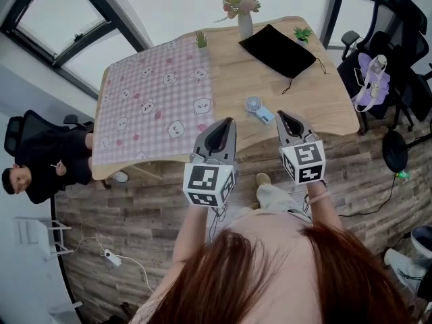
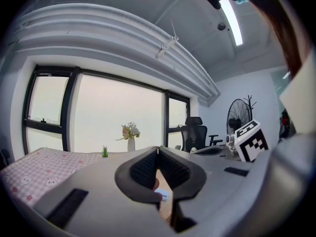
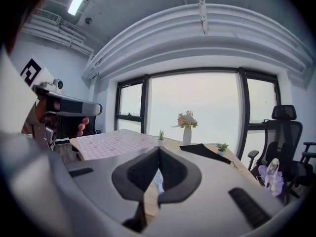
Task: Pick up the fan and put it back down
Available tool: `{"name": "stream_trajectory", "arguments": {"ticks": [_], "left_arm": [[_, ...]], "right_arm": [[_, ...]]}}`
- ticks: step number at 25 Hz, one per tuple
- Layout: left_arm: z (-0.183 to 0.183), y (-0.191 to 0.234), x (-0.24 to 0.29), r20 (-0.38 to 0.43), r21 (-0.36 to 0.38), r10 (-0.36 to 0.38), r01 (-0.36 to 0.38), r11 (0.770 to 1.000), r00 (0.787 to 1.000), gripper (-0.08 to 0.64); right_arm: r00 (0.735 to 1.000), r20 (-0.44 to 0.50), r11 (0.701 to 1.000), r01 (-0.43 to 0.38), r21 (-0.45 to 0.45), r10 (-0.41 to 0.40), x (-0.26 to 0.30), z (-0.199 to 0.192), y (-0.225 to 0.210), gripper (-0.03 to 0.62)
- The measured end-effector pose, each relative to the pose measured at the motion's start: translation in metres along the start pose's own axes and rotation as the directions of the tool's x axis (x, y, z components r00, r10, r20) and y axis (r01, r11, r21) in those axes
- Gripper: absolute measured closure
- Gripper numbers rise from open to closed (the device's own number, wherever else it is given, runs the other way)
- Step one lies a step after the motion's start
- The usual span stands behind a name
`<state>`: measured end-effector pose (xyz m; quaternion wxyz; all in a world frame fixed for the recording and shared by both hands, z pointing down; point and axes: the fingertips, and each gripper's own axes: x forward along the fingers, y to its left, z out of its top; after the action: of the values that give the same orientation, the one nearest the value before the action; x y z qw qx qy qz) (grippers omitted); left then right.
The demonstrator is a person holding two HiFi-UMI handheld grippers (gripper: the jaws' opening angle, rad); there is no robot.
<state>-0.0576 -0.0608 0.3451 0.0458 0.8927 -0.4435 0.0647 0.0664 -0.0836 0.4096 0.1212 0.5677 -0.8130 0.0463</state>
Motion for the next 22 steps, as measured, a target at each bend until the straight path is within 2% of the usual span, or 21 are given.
{"name": "stream_trajectory", "arguments": {"ticks": [10,22], "left_arm": [[0.006,-0.004,-0.012,0.016,0.014,-0.006,0.006,1.000,1.000,0.548],[0.004,-0.006,-0.016,0.018,0.020,-0.019,0.019,1.000,1.000,0.548]], "right_arm": [[0.998,0.059,0.999,0.006,-0.043,-0.003,-0.022,0.025,0.013,0.592],[0.995,0.098,0.999,0.015,-0.048,-0.011,-0.034,0.040,0.018,0.592]]}}
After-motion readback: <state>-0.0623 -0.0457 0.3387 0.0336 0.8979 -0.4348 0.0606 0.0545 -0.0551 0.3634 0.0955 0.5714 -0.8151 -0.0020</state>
